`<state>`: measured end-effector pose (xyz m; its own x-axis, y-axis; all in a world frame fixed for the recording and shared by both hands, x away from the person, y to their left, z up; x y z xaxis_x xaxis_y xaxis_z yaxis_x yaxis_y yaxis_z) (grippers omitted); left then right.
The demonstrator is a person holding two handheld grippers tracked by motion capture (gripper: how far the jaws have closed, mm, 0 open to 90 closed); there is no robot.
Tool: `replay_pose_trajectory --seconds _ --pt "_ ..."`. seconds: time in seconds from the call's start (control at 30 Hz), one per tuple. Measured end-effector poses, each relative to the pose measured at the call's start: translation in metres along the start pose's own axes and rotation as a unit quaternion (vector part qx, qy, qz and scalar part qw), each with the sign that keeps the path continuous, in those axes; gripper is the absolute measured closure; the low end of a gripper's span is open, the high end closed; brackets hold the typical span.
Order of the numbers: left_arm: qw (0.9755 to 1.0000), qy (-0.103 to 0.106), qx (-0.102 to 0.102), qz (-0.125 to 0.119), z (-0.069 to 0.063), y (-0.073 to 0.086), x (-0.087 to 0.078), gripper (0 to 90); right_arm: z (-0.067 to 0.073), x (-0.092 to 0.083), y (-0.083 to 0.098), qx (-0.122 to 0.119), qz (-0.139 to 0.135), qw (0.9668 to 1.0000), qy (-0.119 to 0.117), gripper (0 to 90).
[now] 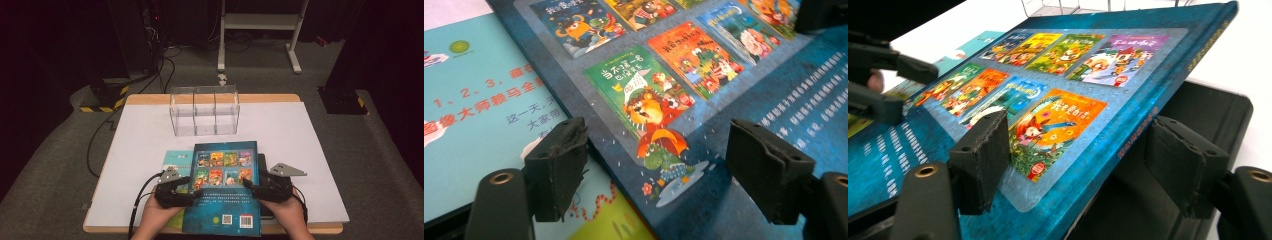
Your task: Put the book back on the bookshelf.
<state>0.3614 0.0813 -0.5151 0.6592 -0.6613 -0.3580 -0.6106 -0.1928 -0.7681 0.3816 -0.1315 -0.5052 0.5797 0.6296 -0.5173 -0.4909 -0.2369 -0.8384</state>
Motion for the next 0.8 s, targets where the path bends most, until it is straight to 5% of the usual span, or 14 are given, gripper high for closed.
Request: replay_pose_trajectory --seconds 0.13,0.23,0.3,0.5,0.8 --pt "1.0 -0.003 -0.005 -0.005 0.002 -0.001 0.0 25.7 -0.007 0.009 -0.007 0.002 0.004 1.0 -0.008 28.4" --pt "1.0 -0.001 -0.004 -0.004 0.003 -0.003 0.001 27.2 -0.013 0.008 -0.016 -0.043 -0.016 0.9978 0.048 37.4" --pt "1.0 -0.002 -0.007 -0.007 0.003 -0.004 0.003 27.7 -0.011 0.008 -0.017 -0.05 -0.007 0.9972 0.056 33.2" --pt "1.0 -0.001 -0.004 -0.005 0.002 -0.008 0.009 28.8 -0.007 -0.002 -0.003 0.004 0.005 0.9997 0.023 15.6" --pt "0.9999 -0.001 -0.005 -0.011 0.0 -0.011 0.016 29.9 -0.001 -0.009 0.008 0.038 0.018 0.9991 0.007 14.9"
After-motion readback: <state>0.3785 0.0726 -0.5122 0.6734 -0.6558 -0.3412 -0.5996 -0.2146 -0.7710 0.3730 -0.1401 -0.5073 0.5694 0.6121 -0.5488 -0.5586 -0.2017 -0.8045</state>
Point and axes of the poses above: each handheld gripper's, and its own axes: x roughly forward along the jaws, y roughly out of its underside, z roughly to its left, the point moved 8 cm from there along x, roughly forward along the jaws, and after that the axes turned 1 degree about -x, right-handed, at the moved point
